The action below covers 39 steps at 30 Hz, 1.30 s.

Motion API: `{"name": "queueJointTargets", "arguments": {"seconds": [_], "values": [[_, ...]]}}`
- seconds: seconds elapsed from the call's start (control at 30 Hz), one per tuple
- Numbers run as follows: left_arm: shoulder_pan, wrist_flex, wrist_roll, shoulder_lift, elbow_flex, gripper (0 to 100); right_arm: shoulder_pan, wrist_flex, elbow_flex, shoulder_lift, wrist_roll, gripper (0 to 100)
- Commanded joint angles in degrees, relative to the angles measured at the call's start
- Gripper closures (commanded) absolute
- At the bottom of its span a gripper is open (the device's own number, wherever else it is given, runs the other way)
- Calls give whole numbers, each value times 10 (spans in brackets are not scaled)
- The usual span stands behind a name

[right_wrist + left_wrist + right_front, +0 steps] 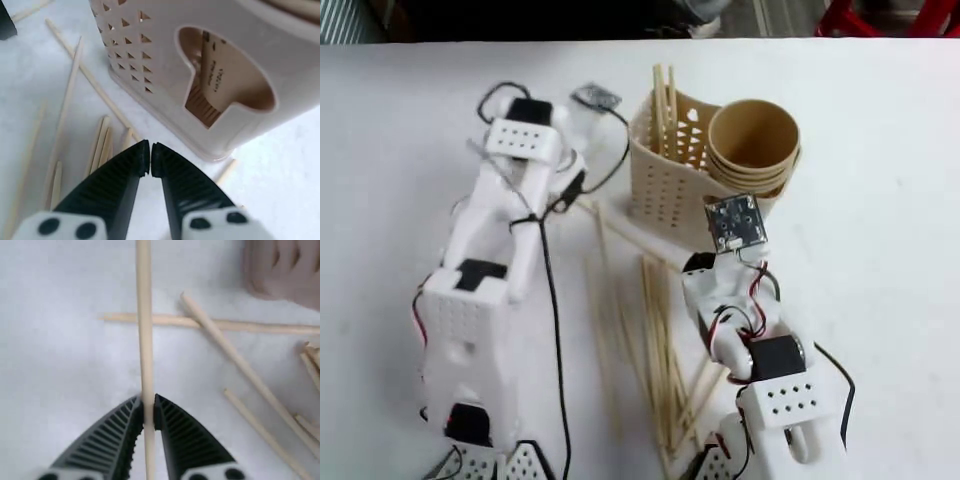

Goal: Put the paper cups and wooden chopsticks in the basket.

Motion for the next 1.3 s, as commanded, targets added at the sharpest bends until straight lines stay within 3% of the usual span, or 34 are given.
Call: {"name": "queueJointTargets", "arguments": {"seconds": [0.0, 0.13, 0.27, 0.5, 0.7, 1.27], "values": [[-2, 28, 6, -143, -43, 978, -4, -2, -3, -10, 6, 975], [0, 24, 59, -250, -73, 978, -5, -2, -3, -10, 6, 975], [48, -2, 105, -327, -116, 978, -5, -2, -3, -10, 6, 975], [131, -147, 221, -367, -170, 978, -4, -1, -3, -10, 6, 975], [181, -264, 272, -364, -162, 978, -3, -1, -3, -10, 6, 975], [213, -579, 278, -371, 173, 980, -1, -3, -3, -10, 6, 975]]}}
